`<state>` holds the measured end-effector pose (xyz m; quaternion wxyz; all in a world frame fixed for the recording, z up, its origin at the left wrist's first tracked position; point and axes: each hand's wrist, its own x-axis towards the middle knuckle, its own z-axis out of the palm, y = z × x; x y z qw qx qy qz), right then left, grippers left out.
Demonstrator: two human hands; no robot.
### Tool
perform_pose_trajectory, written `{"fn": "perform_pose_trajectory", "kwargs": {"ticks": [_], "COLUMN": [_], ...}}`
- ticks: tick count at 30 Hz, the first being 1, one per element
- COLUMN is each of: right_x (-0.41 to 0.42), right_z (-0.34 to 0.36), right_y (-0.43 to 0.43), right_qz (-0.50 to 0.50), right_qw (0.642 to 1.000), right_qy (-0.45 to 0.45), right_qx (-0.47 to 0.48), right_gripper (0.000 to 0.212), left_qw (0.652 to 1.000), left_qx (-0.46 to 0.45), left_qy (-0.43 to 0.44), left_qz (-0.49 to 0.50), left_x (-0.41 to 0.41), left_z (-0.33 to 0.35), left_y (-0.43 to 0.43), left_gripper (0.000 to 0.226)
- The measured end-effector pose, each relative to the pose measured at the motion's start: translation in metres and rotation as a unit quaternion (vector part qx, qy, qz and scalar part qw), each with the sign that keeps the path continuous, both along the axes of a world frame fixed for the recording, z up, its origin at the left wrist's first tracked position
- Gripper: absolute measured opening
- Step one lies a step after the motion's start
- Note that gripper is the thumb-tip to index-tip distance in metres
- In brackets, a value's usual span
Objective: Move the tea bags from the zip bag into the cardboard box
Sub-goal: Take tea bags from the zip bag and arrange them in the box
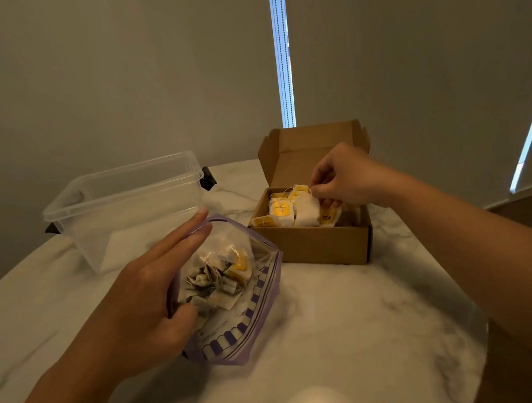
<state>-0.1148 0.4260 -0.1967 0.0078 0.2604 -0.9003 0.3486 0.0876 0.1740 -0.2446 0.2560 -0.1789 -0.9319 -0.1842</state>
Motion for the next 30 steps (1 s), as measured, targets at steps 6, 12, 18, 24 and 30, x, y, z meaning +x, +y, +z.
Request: {"fn": "perform_pose_trajectory", "kwargs": {"ticks": [6, 12, 18, 24, 30], "right_x": [0.013, 0.114, 0.129, 0.106, 0.108], "right_z": [-0.005, -0.014, -0.021, -0.037, -0.034], "right_y": [0.0, -0.015, -0.052, -0.092, -0.103], "right_qz": [-0.071, 0.116, 0.157, 0.096, 0.093], "right_qw": [0.981, 0.98, 0.976, 0.978, 0.967], "right_qy": [0.18, 0.111, 0.15, 0.084, 0.145], "right_qx": [0.0, -0.121, -0.019, 0.163, 0.185], "right_gripper": [0.011, 0.009, 0.016, 0.024, 0.015], "left_qw": [1.0, 0.999, 0.998, 0.997, 0.998], "left_qx": [0.002, 0.001, -0.011, -0.015, -0.013], "left_qy": [-0.008, 0.002, 0.001, -0.028, -0.013], "left_qz": [0.002, 0.042, 0.055, 0.064, 0.059], "left_x": [0.001, -0.011, -0.023, -0.022, -0.017], "left_z": [0.002, 0.008, 0.017, 0.018, 0.014], "left_y": [0.001, 0.011, 0.023, 0.026, 0.029], "left_gripper": [0.084, 0.083, 0.087, 0.087, 0.083]}}
